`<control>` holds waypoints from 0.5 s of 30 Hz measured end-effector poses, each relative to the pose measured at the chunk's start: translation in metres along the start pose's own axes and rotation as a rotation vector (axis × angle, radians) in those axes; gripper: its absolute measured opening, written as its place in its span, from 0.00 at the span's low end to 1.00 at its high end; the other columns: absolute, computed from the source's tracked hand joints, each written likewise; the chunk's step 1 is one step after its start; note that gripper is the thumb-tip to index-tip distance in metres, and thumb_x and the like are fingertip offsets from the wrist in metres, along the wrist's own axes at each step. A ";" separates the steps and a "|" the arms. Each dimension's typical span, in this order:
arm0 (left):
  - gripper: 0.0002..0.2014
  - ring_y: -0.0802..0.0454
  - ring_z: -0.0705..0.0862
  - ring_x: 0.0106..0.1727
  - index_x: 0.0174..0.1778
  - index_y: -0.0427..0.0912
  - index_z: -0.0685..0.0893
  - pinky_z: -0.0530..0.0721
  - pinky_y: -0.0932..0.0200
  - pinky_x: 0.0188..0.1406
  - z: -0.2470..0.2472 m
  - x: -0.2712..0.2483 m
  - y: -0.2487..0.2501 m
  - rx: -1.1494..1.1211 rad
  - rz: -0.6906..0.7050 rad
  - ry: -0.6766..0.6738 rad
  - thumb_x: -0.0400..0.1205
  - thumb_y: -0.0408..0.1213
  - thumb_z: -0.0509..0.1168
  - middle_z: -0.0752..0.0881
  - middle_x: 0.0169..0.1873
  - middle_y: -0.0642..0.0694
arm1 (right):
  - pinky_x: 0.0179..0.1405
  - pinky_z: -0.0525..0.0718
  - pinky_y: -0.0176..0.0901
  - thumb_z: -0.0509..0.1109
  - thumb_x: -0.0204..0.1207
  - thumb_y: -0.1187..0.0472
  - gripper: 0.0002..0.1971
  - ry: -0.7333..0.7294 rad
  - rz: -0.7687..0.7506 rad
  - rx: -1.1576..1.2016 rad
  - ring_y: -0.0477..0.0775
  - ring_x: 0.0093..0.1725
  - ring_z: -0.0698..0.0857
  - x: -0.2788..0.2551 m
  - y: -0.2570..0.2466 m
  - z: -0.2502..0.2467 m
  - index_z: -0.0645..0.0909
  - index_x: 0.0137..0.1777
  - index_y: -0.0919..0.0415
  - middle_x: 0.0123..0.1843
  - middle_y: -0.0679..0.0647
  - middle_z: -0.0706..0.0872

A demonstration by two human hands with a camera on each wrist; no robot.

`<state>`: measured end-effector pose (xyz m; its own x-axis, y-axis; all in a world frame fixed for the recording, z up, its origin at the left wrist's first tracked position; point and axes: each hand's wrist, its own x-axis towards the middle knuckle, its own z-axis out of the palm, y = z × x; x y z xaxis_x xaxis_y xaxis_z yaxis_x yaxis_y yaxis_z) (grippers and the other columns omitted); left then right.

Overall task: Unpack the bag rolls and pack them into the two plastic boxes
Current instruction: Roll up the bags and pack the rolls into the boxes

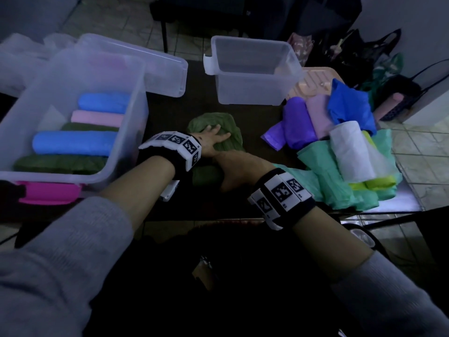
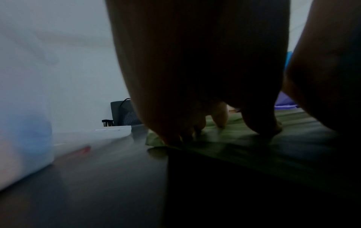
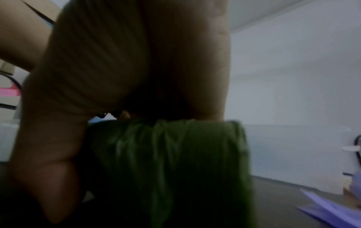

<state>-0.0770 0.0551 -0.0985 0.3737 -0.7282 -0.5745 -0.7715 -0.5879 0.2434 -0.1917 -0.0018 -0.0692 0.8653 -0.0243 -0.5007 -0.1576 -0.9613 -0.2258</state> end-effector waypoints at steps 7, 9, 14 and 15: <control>0.35 0.41 0.38 0.83 0.83 0.51 0.44 0.44 0.38 0.80 0.001 -0.003 0.000 0.025 0.011 -0.010 0.85 0.47 0.57 0.38 0.82 0.41 | 0.55 0.74 0.41 0.78 0.68 0.59 0.35 0.021 -0.040 0.040 0.57 0.67 0.78 -0.007 -0.001 0.006 0.68 0.74 0.60 0.69 0.58 0.78; 0.34 0.40 0.38 0.83 0.83 0.50 0.44 0.44 0.40 0.80 -0.002 -0.004 0.001 0.016 0.009 -0.023 0.86 0.43 0.57 0.37 0.82 0.41 | 0.58 0.74 0.42 0.78 0.68 0.60 0.36 0.030 -0.042 0.087 0.57 0.69 0.76 -0.009 0.000 0.006 0.65 0.74 0.60 0.71 0.57 0.76; 0.33 0.39 0.39 0.83 0.83 0.49 0.45 0.43 0.42 0.79 -0.003 -0.006 0.001 -0.018 0.016 -0.011 0.86 0.43 0.56 0.38 0.82 0.40 | 0.49 0.73 0.41 0.80 0.65 0.61 0.31 0.109 -0.047 0.111 0.59 0.62 0.80 -0.011 0.003 0.013 0.70 0.66 0.62 0.65 0.58 0.80; 0.33 0.40 0.39 0.83 0.83 0.50 0.45 0.43 0.42 0.79 -0.002 -0.006 0.001 -0.026 0.016 -0.003 0.86 0.44 0.56 0.39 0.82 0.40 | 0.50 0.75 0.42 0.80 0.64 0.60 0.31 0.123 -0.050 0.117 0.59 0.62 0.80 -0.011 0.003 0.015 0.71 0.66 0.62 0.64 0.58 0.80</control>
<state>-0.0789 0.0588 -0.0933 0.3601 -0.7363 -0.5729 -0.7637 -0.5854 0.2722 -0.2083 -0.0007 -0.0767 0.9238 -0.0176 -0.3824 -0.1612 -0.9239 -0.3469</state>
